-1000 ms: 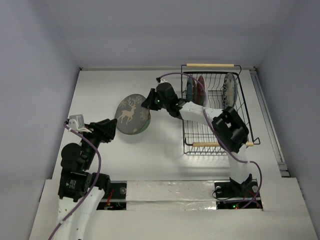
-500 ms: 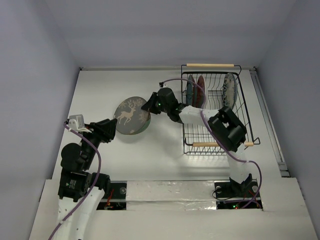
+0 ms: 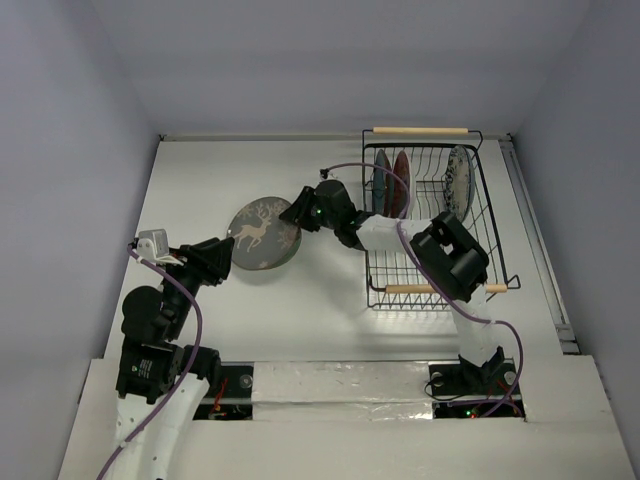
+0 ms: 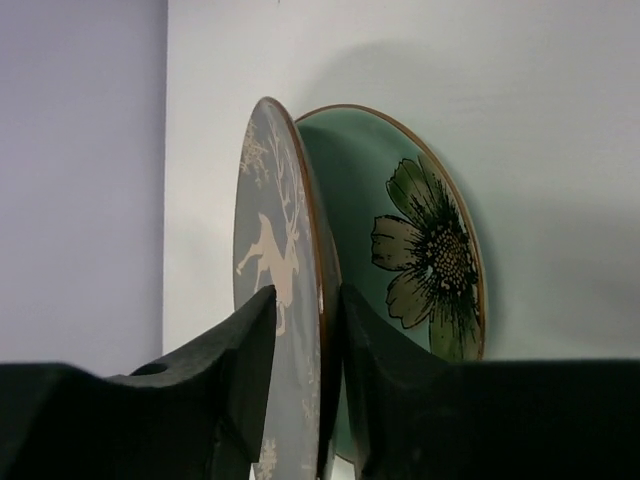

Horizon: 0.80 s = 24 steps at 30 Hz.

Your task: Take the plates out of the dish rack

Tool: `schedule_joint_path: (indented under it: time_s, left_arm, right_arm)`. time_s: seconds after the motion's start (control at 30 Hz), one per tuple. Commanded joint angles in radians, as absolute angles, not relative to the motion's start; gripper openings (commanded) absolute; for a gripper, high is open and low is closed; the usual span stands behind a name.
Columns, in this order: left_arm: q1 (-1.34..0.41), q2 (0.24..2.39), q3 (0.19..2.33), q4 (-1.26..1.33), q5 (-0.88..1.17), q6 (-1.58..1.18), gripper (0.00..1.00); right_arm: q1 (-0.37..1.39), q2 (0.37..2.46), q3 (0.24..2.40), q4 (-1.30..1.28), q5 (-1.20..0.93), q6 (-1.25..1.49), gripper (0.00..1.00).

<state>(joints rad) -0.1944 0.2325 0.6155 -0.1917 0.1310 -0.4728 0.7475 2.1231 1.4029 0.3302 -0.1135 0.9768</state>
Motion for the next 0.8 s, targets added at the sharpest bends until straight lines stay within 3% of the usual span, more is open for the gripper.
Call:
schedule_joint_path:
  time_s: [0.0, 0.17, 0.43, 0.77]
  left_arm:
    - [-0.189, 0.224, 0.63, -0.15, 0.14, -0.472, 0.39]
    - [-0.189, 0.225, 0.629, -0.15, 0.14, -0.471, 0.39]
    - [-0.189, 0.224, 0.629, -0.15, 0.14, -0.472, 0.39]
    - [-0.189, 0.225, 0.629, -0.149, 0.14, -0.472, 0.39]
  right_arm:
    - [0.756, 2.109, 1.402, 0.437, -0.118, 0.986, 0.39]
    - [0.756, 2.106, 1.42, 0.322, -0.092, 0.933, 0.59]
    - [0.756, 2.08, 1.475, 0.135, 0.033, 0.802, 0.82]
    - [0.796, 2.148, 1.627, -0.156, 0.192, 0.667, 0.92]
